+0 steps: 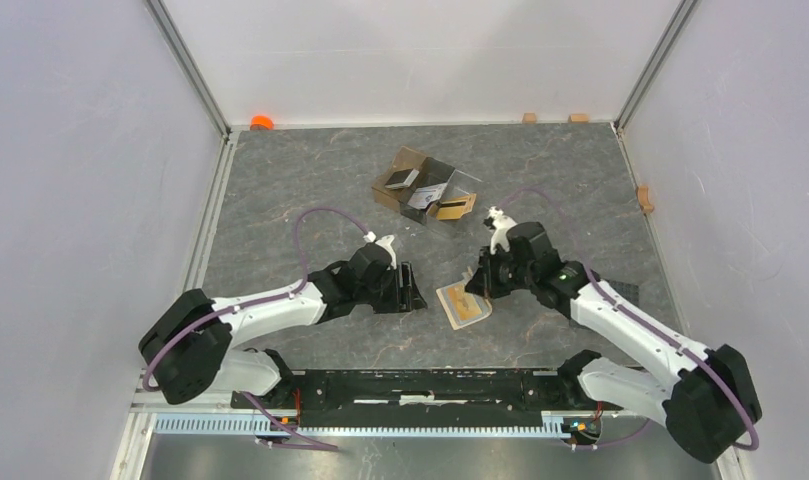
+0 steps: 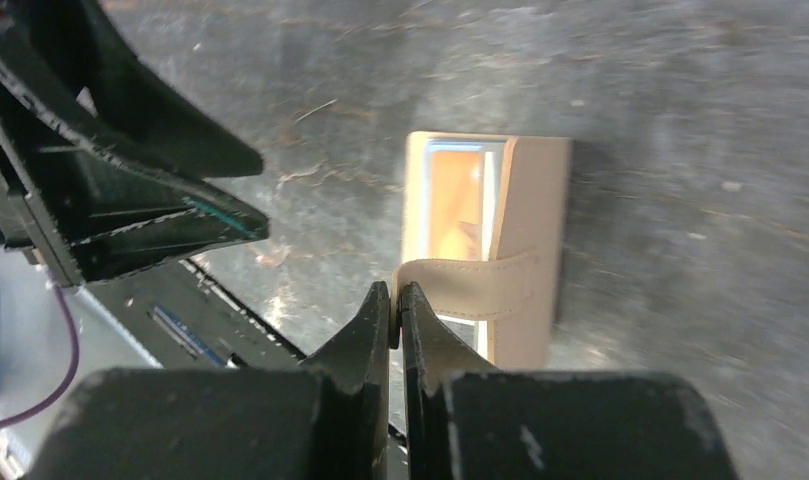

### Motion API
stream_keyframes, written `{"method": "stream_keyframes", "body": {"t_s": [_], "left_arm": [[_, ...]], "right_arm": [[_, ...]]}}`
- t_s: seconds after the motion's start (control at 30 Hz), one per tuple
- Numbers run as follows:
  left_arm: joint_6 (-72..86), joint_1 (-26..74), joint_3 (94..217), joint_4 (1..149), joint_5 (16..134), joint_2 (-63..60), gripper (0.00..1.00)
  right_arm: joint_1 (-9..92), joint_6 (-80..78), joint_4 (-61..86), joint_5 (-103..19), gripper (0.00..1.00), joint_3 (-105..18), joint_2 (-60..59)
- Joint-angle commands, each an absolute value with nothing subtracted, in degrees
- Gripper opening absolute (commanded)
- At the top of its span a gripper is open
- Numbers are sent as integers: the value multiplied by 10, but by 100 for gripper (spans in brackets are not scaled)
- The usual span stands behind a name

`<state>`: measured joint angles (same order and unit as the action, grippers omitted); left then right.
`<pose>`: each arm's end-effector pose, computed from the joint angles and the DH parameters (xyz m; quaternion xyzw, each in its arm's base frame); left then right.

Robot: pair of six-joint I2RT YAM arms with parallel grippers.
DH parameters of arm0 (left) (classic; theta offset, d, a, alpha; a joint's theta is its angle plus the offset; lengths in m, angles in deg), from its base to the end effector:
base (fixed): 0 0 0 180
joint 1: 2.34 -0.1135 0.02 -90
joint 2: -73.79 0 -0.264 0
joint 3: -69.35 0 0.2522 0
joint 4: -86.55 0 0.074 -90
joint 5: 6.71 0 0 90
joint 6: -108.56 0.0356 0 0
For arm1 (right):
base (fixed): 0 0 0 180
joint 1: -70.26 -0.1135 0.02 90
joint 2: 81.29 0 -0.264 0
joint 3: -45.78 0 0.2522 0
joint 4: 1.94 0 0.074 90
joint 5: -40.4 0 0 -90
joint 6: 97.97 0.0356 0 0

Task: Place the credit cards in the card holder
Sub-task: Close the card holder at the center of the board.

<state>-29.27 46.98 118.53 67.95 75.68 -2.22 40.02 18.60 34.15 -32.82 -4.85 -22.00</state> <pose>0.1645 -0.1987 0.1780 0.0372 0.9229 -0.3243 0.2043 0.1773 0.1153 0.2264 -0.0853 0.9109 0.2995 0.2707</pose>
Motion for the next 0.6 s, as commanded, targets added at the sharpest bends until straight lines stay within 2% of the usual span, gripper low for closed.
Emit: {"method": "stream_keyframes", "body": {"t_s": [0.0,0.2,0.37,0.43,0.5,0.57], "left_arm": [[-311,466,1180,713,747,3,68],[-320,461,1164,713,760,28,70],[-329,455,1156,725,760,25,72],[-327,455,1164,726,758,13,73],[-320,455,1177,725,755,1,74],[-314,455,1189,725,756,-10,75]], "right_arm": [[333,250,247,-326,6,-24,-189],[257,283,178,-342,8,-18,-123],[235,296,130,-333,12,-3,-77],[234,293,101,-297,18,1,-76],[234,293,70,-261,38,5,-92],[235,284,71,-252,51,1,-117]]}}
